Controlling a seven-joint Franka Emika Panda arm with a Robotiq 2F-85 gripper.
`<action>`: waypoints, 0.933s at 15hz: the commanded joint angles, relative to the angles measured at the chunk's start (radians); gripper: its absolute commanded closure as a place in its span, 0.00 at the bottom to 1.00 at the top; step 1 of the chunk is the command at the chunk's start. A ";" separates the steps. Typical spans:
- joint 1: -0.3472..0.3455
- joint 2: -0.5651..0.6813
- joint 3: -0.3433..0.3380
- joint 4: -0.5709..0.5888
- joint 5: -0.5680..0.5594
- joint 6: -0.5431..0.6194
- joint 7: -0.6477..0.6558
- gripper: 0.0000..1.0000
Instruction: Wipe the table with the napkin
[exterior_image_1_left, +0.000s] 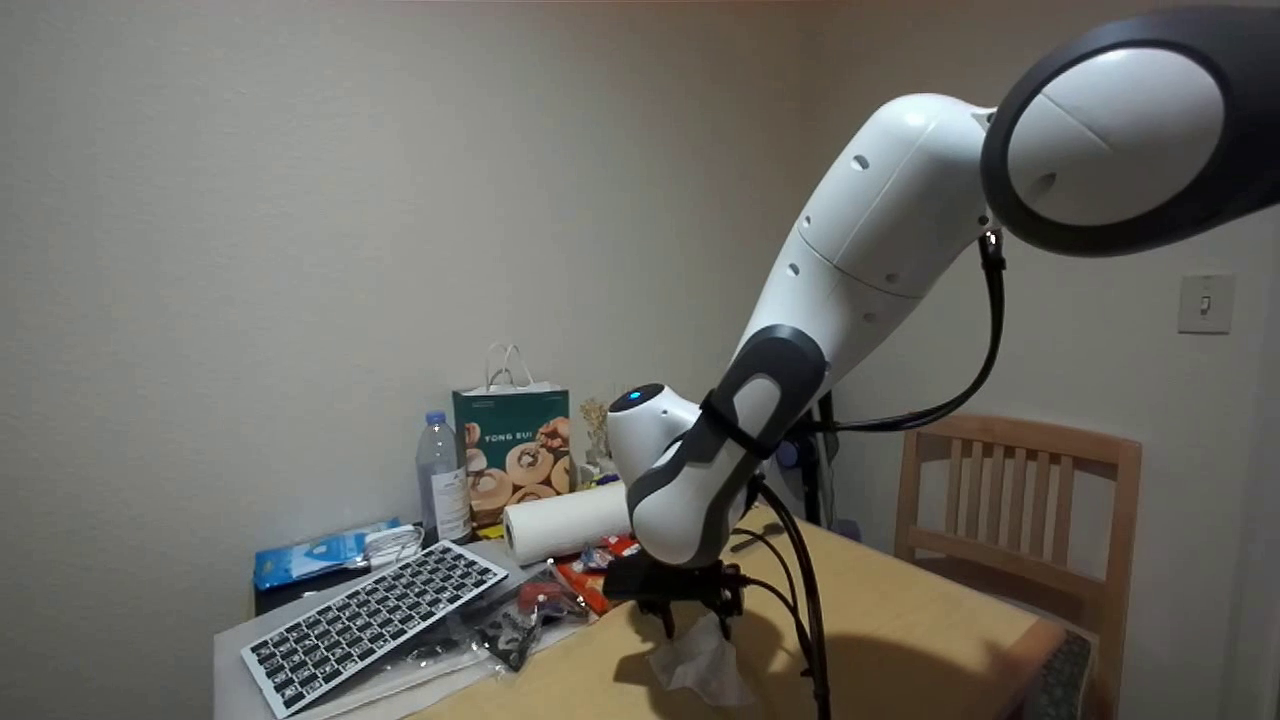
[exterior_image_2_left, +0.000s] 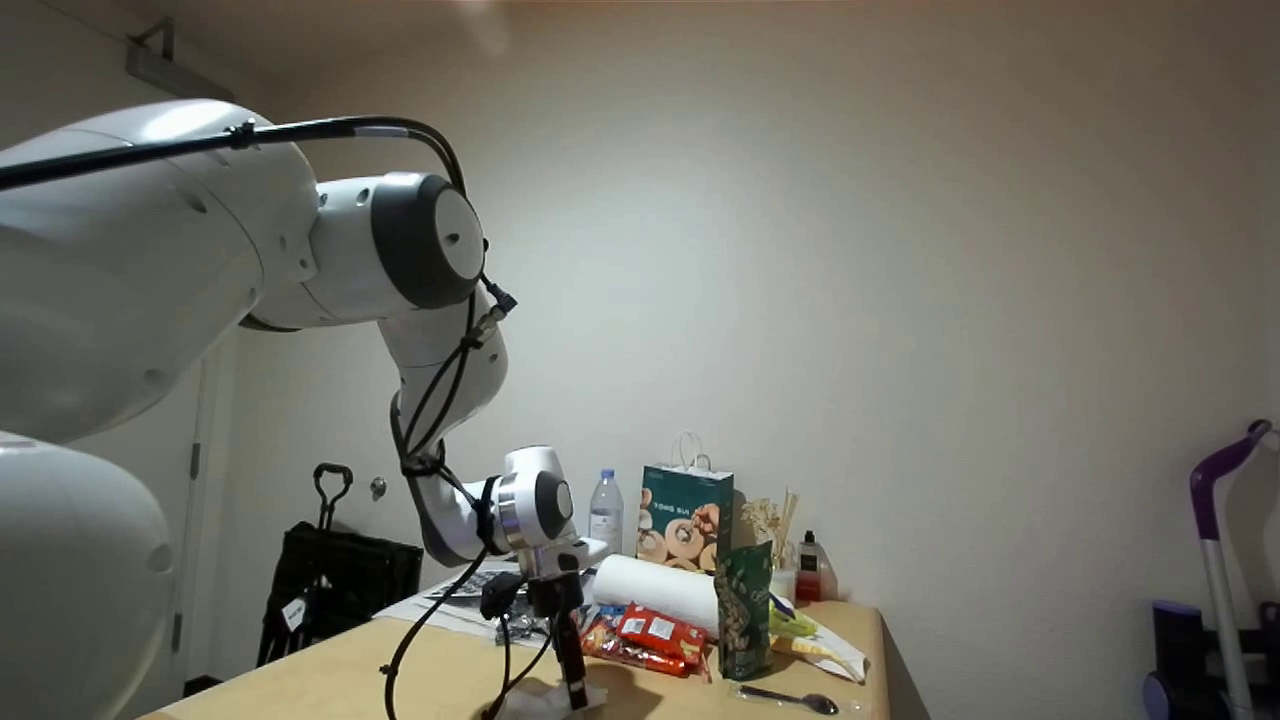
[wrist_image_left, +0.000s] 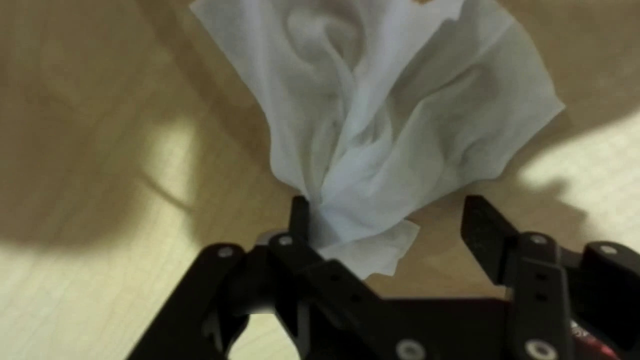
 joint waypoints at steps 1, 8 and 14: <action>-0.015 -0.003 0.013 0.003 -0.015 -0.003 0.011 0.00; 0.014 -0.100 0.037 -0.150 -0.011 0.031 0.039 0.00; 0.010 -0.135 0.041 -0.228 -0.008 0.115 0.075 0.47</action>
